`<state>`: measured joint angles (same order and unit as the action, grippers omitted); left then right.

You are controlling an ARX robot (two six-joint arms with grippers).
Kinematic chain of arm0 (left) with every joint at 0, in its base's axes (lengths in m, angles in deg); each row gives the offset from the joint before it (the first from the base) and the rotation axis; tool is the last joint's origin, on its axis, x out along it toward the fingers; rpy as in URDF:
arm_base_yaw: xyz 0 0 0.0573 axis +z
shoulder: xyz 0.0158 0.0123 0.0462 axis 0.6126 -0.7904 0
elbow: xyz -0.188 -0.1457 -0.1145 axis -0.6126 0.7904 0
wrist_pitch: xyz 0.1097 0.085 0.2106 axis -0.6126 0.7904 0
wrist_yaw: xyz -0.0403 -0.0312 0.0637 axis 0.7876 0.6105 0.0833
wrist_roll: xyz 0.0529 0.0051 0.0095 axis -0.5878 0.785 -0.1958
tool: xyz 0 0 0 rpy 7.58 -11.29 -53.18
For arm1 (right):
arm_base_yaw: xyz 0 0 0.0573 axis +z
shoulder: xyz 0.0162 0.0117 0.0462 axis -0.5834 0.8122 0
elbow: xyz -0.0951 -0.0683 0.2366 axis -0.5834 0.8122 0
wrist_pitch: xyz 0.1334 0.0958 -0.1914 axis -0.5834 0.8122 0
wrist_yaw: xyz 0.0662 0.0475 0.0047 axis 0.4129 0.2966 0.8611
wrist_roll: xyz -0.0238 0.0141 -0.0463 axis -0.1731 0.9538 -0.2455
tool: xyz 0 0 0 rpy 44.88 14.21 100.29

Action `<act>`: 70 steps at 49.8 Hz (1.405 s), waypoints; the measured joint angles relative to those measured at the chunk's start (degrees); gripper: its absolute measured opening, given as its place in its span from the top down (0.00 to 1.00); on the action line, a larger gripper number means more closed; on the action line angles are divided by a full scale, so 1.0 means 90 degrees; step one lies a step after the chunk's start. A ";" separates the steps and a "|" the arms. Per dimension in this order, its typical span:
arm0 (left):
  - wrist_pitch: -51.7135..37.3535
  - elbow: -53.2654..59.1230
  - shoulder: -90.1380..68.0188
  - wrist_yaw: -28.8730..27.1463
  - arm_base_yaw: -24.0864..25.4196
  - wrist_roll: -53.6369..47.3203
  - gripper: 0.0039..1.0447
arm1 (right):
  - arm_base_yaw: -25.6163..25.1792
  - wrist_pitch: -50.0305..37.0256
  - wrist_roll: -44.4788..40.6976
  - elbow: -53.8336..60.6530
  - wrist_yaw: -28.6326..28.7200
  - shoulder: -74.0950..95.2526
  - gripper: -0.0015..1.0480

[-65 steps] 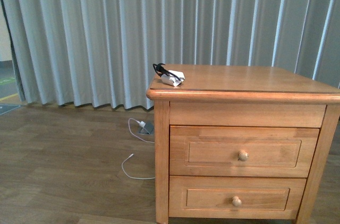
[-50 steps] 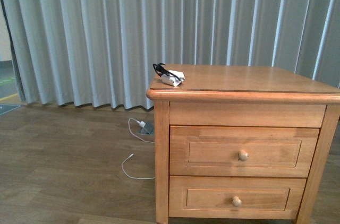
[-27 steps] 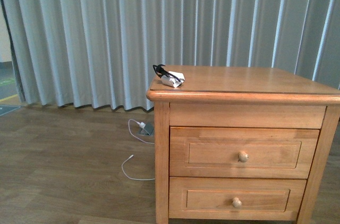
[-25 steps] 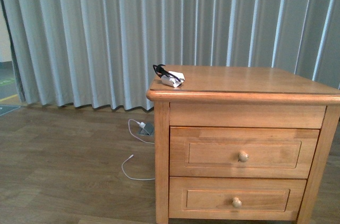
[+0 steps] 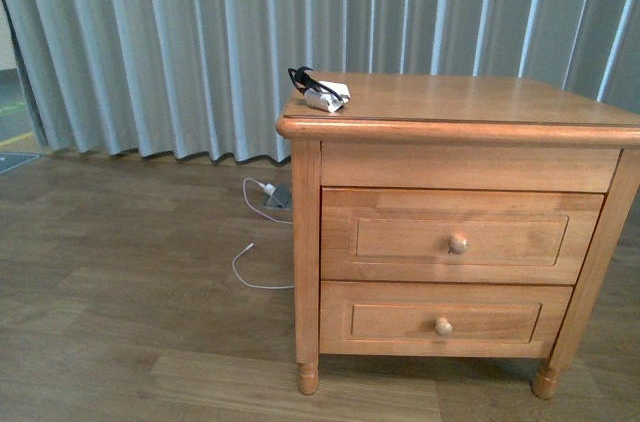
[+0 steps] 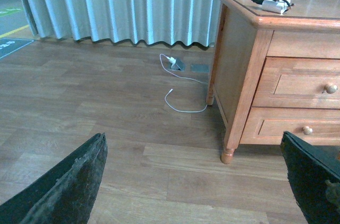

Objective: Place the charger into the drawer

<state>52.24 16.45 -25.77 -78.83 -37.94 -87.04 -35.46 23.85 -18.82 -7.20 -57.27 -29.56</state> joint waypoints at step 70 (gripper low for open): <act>0.0000 0.0000 0.0000 0.0002 0.0000 0.0000 0.05 | 0.1229 -0.3925 0.0192 -0.7125 -0.1018 1.1128 0.08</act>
<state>52.24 16.45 -25.77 -78.81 -37.94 -87.04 -24.40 -11.47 -17.10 -71.33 -66.43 70.59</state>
